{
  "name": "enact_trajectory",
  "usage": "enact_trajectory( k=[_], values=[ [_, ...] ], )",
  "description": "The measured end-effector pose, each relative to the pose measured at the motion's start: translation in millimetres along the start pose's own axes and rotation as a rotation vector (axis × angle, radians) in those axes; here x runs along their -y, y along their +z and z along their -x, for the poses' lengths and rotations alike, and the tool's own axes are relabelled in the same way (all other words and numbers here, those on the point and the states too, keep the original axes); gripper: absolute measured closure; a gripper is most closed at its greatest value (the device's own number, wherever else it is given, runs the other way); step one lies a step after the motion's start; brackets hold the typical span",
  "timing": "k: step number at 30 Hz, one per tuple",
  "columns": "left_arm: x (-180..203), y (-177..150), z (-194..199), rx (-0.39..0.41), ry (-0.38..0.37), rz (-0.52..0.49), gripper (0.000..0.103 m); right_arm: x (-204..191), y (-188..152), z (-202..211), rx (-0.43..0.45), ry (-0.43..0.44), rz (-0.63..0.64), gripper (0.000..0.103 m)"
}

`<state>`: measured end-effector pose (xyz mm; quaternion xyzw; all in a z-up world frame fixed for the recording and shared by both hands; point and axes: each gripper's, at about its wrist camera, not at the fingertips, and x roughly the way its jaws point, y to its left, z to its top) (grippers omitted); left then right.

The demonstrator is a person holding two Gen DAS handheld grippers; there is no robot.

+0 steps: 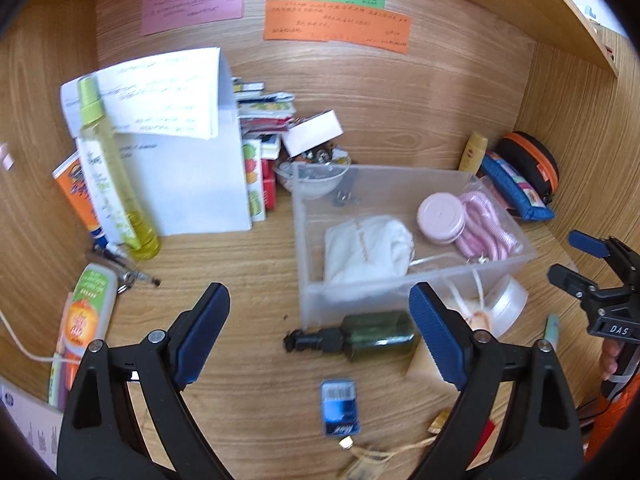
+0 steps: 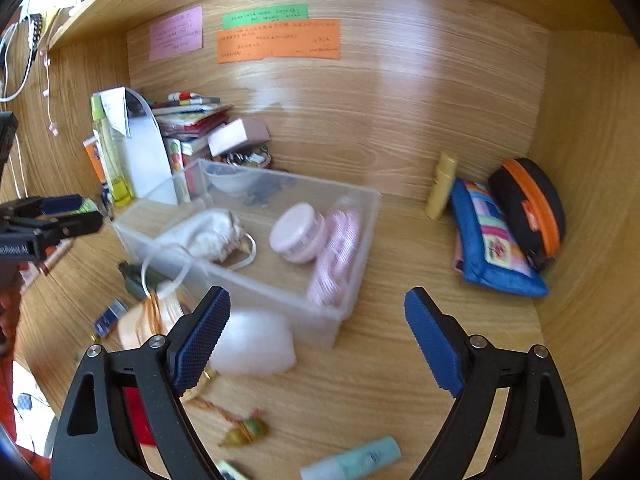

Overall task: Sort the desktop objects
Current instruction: 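Move both grippers back toward the green bottle and white round lid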

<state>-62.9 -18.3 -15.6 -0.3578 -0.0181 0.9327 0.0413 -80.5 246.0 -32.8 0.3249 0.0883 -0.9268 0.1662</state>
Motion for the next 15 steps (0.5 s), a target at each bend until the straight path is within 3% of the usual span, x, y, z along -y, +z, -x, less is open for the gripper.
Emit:
enact_trajectory(
  k=[3, 6, 10, 15],
  values=[
    [-8, -12, -1, -0.025, 0.008, 0.028, 0.008, 6, -15, 3, -0.028, -0.03, -0.008, 0.015],
    [-14, -27, -10, -0.085, -0.036, 0.07, 0.008, 12, -28, 4, -0.051, -0.05, -0.034, 0.015],
    [-8, -42, -27, -0.155, -0.074, 0.082, 0.008, 12, -42, 1, -0.079, -0.015, -0.071, 0.015],
    [-1, -46, -39, -0.183, -0.079, 0.076, 0.008, -5, -49, -13, -0.116, 0.008, -0.028, 0.015]
  ],
)
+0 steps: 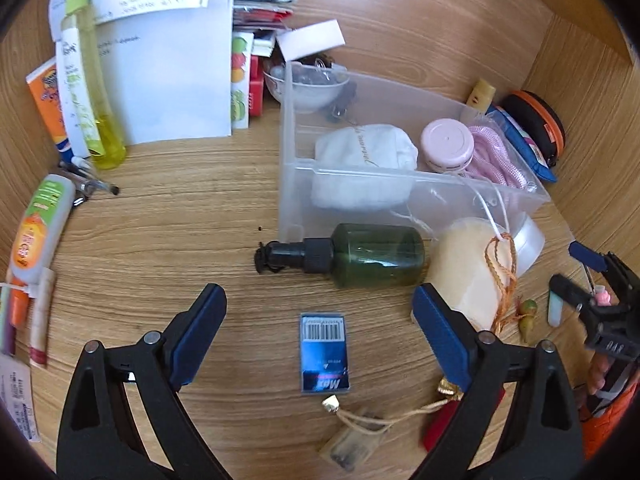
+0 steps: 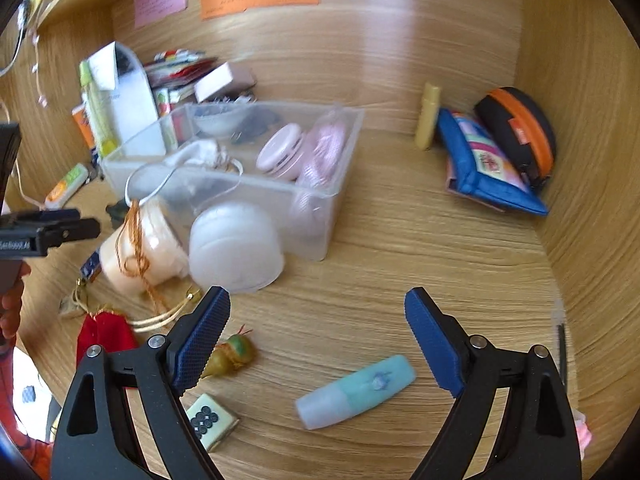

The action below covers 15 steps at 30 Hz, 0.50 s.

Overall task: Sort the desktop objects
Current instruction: 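Move both grippers back toward the green bottle and white round lid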

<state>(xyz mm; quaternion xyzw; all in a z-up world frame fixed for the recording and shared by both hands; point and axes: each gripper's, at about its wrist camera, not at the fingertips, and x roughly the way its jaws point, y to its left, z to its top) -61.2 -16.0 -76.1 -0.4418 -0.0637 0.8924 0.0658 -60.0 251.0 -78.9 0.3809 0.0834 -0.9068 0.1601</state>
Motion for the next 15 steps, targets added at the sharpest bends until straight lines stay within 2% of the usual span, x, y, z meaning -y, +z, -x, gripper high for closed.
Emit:
enact_trajectory(
  k=[4, 15],
  values=[
    [4, 5, -6, -0.016, -0.032, 0.002, 0.008, -12, 2, -10, -0.017, 0.017, 0.038, 0.015],
    [20, 16, -29, -0.05, -0.045, -0.026, 0.008, -26, 17, -30, -0.04, 0.069, 0.099, 0.015]
  ],
)
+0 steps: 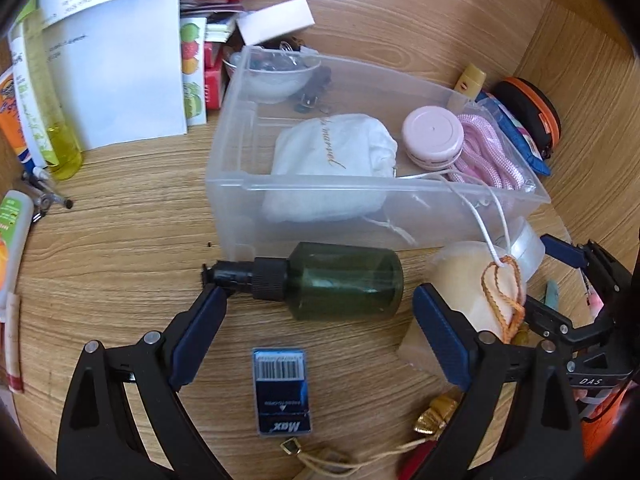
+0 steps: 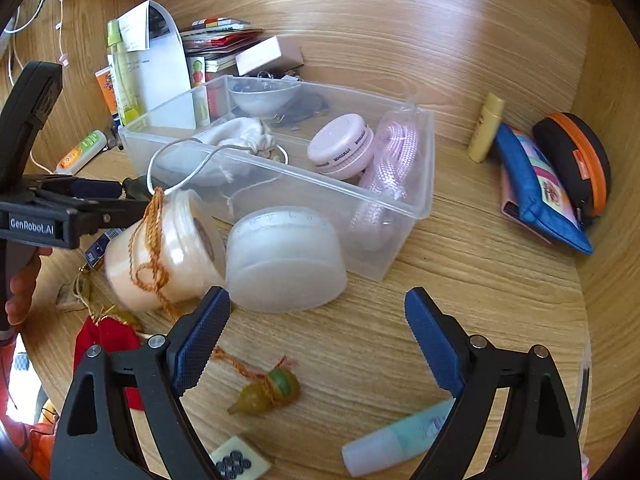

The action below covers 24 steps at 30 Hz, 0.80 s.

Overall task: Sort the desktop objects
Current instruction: 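Move both grippers back toward the green bottle and white round lid, then grasp the green bottle with the left gripper while the right grasps the white round lid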

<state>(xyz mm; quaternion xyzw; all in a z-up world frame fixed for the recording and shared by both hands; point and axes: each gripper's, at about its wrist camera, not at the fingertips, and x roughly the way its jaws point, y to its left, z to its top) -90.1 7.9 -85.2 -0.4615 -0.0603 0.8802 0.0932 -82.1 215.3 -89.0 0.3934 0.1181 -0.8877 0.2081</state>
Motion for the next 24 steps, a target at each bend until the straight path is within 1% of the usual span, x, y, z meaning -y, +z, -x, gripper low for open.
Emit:
enact_trajectory(
  k=[4, 13, 15, 16, 17, 19, 22, 24],
  values=[
    [0, 2, -3, 0.0, -0.008, 0.009, 0.007, 4, 4, -4, -0.006, 0.018, -0.016, 0.015],
    [-6, -1, -2, 0.045, 0.012, 0.029, 0.007, 6, 10, -15, -0.023, 0.048, -0.058, 0.015],
    [-7, -2, -1, 0.054, 0.018, 0.028, 0.007, 5, 10, -20, -0.036, 0.047, -0.06, 0.017],
    [-7, -2, -1, 0.056, 0.02, 0.027, 0.009, 5, 9, -22, -0.039, 0.052, -0.064, 0.02],
    [-7, -2, -1, 0.057, 0.02, 0.025, 0.01, 5, 9, -23, -0.041, 0.061, -0.067, 0.027],
    [-7, -3, 0, 0.064, 0.021, 0.016, 0.016, 4, 8, -25, -0.046, 0.068, -0.067, 0.037],
    [-5, -4, 1, 0.069, 0.022, 0.002, 0.019, 5, 7, -25, -0.039, 0.072, -0.077, 0.038],
    [-5, -4, 1, 0.072, 0.021, -0.001, 0.019, 7, 5, -25, -0.038, 0.082, -0.091, 0.038]
  ],
)
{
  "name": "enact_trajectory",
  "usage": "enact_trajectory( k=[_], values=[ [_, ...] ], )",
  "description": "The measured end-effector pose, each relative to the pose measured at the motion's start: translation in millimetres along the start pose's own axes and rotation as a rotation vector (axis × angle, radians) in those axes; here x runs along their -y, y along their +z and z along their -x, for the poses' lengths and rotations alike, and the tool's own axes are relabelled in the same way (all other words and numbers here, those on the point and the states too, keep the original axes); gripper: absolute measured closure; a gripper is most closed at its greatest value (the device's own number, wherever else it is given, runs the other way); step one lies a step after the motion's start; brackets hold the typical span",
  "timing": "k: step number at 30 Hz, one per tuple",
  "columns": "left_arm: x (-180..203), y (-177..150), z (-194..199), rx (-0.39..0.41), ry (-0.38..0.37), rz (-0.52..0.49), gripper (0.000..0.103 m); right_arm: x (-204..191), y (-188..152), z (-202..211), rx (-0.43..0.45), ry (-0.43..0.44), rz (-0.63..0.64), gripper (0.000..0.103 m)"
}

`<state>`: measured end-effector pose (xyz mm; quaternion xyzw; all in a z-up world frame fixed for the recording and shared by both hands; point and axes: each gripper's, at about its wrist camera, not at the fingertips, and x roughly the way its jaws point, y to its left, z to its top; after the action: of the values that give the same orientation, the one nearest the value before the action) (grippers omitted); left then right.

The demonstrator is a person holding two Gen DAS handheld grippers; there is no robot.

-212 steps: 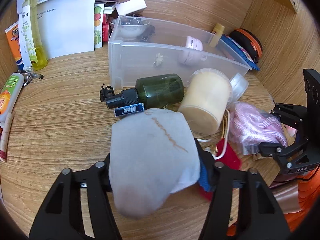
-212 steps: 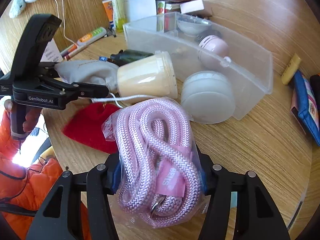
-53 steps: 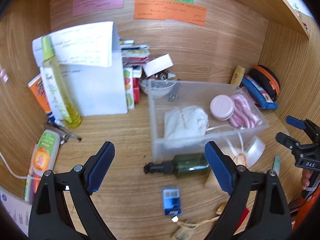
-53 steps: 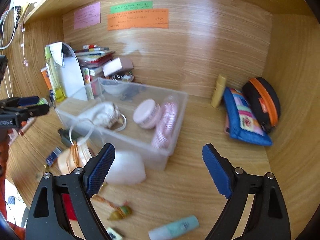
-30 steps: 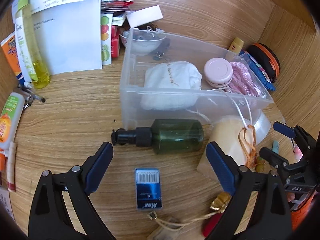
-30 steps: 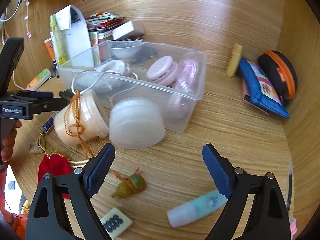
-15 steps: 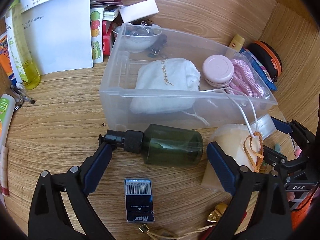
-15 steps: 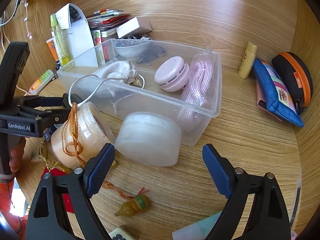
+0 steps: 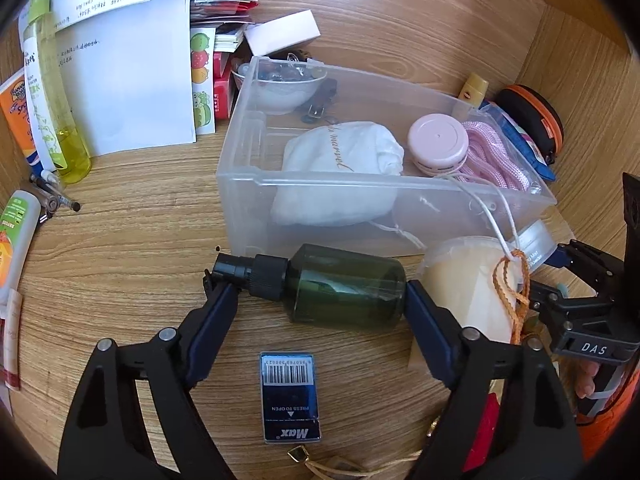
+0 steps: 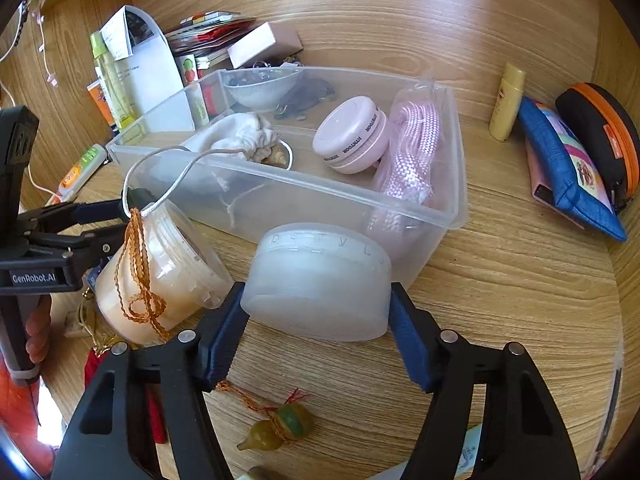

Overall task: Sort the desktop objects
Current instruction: 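Grasp the green bottle with the left gripper while the right grasps the white round lid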

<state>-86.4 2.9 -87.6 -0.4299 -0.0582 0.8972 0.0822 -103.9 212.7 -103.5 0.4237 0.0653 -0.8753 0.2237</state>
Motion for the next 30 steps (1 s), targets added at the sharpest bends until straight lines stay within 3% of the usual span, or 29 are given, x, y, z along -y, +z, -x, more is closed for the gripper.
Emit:
enact_trajectory(
  k=[3, 5, 9, 10, 12, 30],
  values=[
    [-1, -1, 3, 0.014, -0.008, 0.004, 0.021, 2, -3, 3, 0.004, 0.007, -0.007, 0.038],
    [0, -3, 6, 0.018, -0.015, 0.002, 0.029, 3, -5, 7, 0.013, 0.003, -0.009, 0.039],
    [3, -6, 11, 0.031, -0.008, -0.007, 0.029, 9, -8, 15, 0.031, 0.002, -0.03, 0.039],
    [3, -7, 13, 0.037, -0.011, -0.008, 0.039, 11, -9, 18, 0.037, 0.001, -0.04, 0.039],
    [4, -8, 15, 0.034, -0.033, -0.011, 0.045, 15, -10, 21, 0.047, 0.004, -0.055, 0.04],
    [-4, -14, 42, 0.091, -0.033, 0.024, 0.048, 30, -11, 57, 0.127, 0.009, -0.118, 0.04]
  ],
)
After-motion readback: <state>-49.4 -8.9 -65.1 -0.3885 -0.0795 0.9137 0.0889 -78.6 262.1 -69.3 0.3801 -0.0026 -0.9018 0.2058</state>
